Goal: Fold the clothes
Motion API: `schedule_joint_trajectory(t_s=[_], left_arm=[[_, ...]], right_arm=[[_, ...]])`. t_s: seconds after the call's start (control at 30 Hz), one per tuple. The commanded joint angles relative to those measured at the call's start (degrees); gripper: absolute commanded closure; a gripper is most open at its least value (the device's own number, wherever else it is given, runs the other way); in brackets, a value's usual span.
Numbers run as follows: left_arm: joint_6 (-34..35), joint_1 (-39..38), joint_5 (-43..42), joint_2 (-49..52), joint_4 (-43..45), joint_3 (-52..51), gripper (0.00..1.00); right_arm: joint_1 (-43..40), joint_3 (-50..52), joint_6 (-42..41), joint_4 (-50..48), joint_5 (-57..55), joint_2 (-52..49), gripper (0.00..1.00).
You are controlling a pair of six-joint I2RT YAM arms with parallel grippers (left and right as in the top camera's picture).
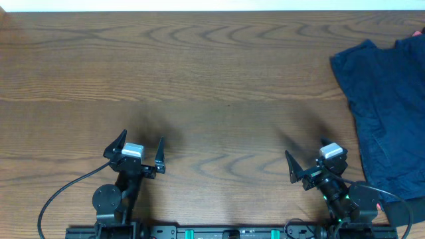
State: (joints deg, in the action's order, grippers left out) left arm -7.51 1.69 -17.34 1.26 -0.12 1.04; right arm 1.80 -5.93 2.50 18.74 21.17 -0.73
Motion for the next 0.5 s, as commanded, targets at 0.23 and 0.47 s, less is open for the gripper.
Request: schedule_joint_trajectory(t_s=[0.23,0.47], left_arm=[[0.2,-0.3,0.1,0.1,-2.4,-0.8,0.02],[0.2,-0.3,0.1,0.1,-2.4,-0.8,0.02]], right_arm=[[0.5,0.1,-0.5,0.1,0.0,-0.1,0.01],[0.5,0.1,6.8,0.3,-5.1,-0.2,0.01]])
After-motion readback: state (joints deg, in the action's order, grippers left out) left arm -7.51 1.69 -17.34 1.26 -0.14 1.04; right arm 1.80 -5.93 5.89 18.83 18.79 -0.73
